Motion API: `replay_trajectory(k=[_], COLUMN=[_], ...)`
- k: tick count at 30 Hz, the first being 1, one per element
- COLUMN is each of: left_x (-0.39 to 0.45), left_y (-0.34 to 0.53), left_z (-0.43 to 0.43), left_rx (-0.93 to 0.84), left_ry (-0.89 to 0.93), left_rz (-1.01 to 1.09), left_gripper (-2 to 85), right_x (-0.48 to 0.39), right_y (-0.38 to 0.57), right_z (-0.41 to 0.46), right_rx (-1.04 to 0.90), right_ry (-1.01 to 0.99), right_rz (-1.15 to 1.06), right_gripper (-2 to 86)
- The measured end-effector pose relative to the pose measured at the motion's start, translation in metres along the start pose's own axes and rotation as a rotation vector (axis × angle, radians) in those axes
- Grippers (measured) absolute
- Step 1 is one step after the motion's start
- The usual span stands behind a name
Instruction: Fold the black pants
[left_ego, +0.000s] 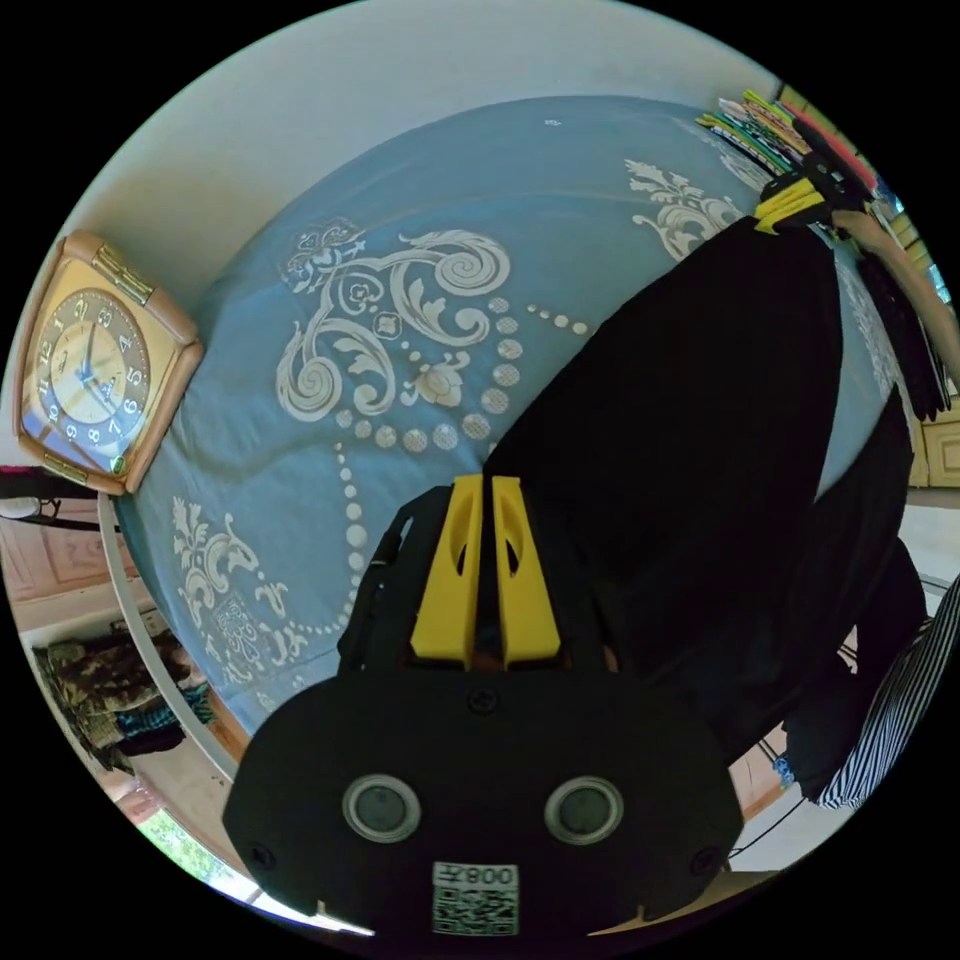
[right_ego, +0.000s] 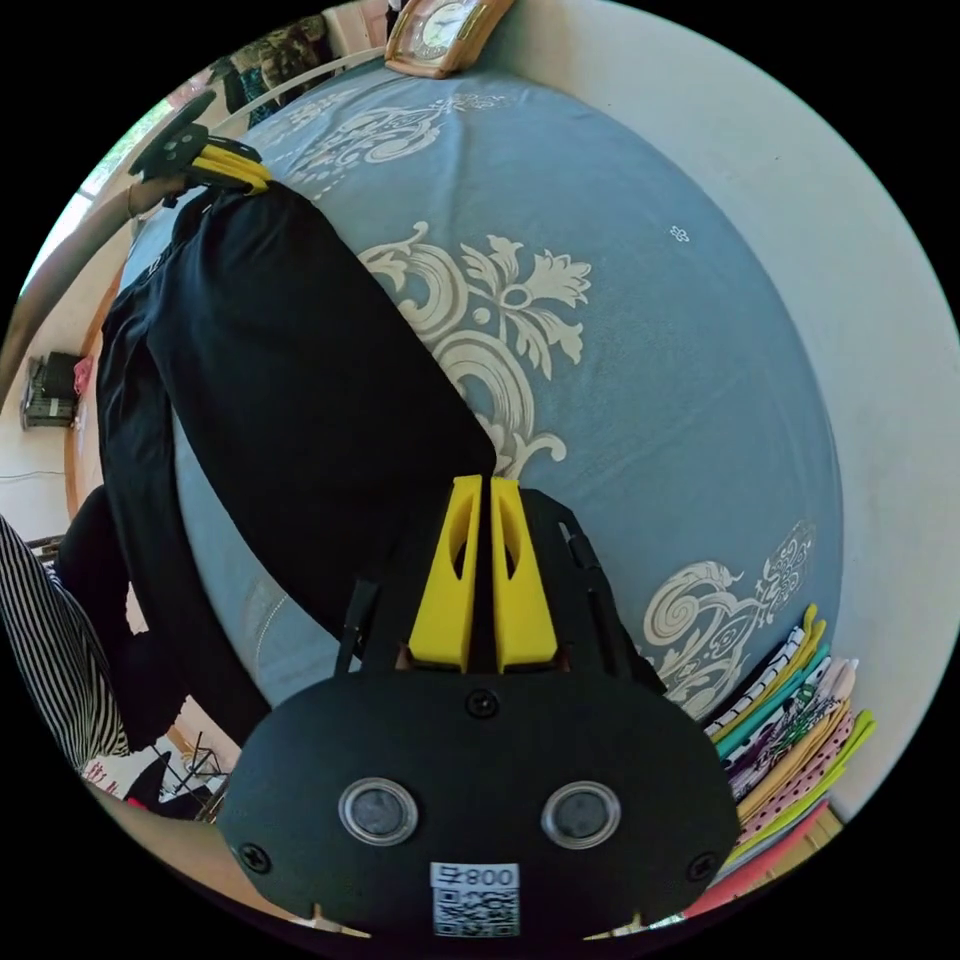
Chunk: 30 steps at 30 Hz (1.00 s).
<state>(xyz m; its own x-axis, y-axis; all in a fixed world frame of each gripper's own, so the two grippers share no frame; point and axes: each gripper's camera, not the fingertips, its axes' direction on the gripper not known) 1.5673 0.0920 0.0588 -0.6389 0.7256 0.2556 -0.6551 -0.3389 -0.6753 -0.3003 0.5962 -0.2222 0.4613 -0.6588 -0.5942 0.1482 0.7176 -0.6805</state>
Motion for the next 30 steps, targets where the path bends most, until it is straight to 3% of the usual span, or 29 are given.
replay_trajectory(k=[10, 20, 30], left_x=[0.059, 0.160, 0.251], left_y=[0.098, 0.246, 0.365], left_z=[-0.080, -0.151, -0.135], left_rx=[0.104, 0.255, 0.203], left_ry=[-0.117, -0.208, -0.174], left_rz=[-0.008, -0.039, -0.130], left_gripper=[1.4, 1.3, 1.1], right_x=[-0.085, -0.243, -0.358], right_y=[0.038, 0.148, 0.230], right_z=[-0.045, -0.086, -0.059], right_rx=[0.086, 0.179, 0.124], right_ry=[0.086, 0.184, 0.160], right_rz=[0.054, 0.082, 0.131], right_gripper=[0.9, 0.9, 0.9])
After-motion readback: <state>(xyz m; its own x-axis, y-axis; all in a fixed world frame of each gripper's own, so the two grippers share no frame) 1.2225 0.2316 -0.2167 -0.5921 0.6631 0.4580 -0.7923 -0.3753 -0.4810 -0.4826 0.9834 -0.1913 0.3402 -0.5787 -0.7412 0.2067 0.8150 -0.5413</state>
